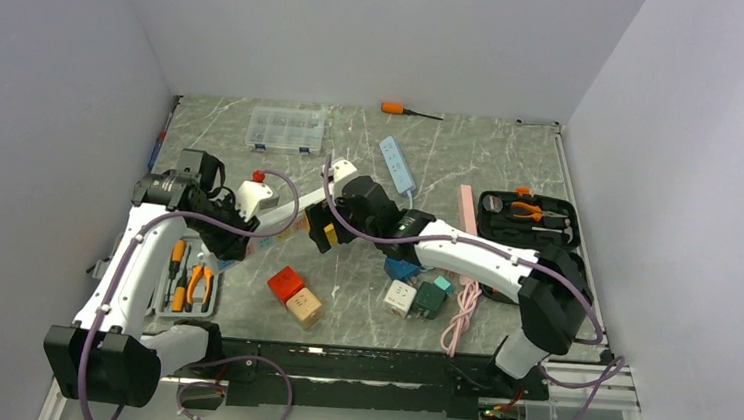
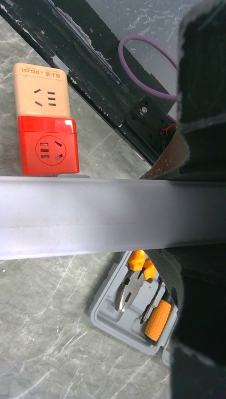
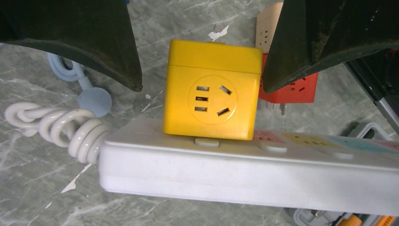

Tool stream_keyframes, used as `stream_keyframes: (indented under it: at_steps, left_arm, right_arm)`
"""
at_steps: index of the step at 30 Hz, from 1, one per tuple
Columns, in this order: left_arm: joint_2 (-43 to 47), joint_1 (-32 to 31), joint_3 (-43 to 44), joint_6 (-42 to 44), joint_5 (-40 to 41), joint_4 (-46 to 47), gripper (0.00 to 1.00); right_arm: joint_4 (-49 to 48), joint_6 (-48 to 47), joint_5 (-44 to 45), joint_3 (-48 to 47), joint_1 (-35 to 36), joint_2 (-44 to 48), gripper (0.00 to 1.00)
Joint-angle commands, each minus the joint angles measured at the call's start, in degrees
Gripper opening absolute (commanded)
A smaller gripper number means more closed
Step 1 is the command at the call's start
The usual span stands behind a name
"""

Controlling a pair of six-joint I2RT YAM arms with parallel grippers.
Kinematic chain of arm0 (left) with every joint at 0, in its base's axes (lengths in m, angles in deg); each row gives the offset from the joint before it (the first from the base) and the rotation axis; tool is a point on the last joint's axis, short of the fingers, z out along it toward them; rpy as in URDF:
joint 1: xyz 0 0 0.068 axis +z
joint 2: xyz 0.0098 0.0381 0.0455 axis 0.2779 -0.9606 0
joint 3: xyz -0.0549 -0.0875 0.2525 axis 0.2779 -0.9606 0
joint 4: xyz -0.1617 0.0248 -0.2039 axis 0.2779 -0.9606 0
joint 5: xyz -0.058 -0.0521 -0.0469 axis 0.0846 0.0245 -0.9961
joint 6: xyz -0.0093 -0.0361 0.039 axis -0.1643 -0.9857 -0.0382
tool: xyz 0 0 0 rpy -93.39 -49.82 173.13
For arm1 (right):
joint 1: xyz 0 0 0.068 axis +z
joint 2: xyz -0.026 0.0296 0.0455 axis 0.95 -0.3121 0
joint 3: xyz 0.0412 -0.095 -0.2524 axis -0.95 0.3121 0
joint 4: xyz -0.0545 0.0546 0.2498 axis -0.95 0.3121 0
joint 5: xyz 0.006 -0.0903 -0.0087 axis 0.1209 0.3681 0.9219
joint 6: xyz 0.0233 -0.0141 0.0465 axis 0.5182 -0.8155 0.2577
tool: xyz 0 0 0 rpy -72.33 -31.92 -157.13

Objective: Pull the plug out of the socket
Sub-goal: Remove the plug from the socket.

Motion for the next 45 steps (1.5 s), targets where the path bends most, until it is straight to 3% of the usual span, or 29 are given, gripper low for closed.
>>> stream_keyframes:
  at_steps: [1, 7, 13, 19, 23, 30, 35, 45]
  left_arm:
    - [2.87, 0.28, 1.02, 1.41, -5.54, 2.48, 0.0]
    - [2.99, 0.28, 0.37, 0.99, -6.42, 3.1, 0.0]
    - [3.12, 0.28, -0.47, 1.31, -6.45, 3.13, 0.0]
    - [3.25, 0.28, -0.43, 1.61, -6.36, 2.93, 0.0]
    - [3.17, 0.27, -0.17, 1.18, -6.21, 3.29, 0.0]
    - [1.58, 0.28, -0.91, -3.68, 0.62, 8.54, 0.0]
    - [0.35, 0.28, -1.29, -5.33, 5.5, 11.83, 0.0]
    - [-3.93, 0.28, -3.06, -8.11, 17.52, 19.08, 0.0]
  right_arm:
    - [-1.35, -0.96, -1.71, -2.54, -0.28, -1.91, 1.0]
    - [-2.56, 0.45, -2.99, -2.82, -0.29, -4.98, 1.0]
    - [-2.06, 1.72, -1.47, -6.04, -0.16, -8.25, 0.87]
    - [-2.83, 1.62, -1.59, -6.45, -0.2, -9.31, 0.8]
    - [-2.11, 1.78, -1.68, -6.45, -0.15, -9.66, 0.69]
    - [-0.66, 2.53, -0.19, -4.48, -0.19, -7.91, 0.37]
    - [-0.51, 2.46, 0.45, -2.5, -0.09, -5.97, 0.02]
    - [-0.93, 3.98, 1.81, 2.9, -0.18, -1.38, 0.0]
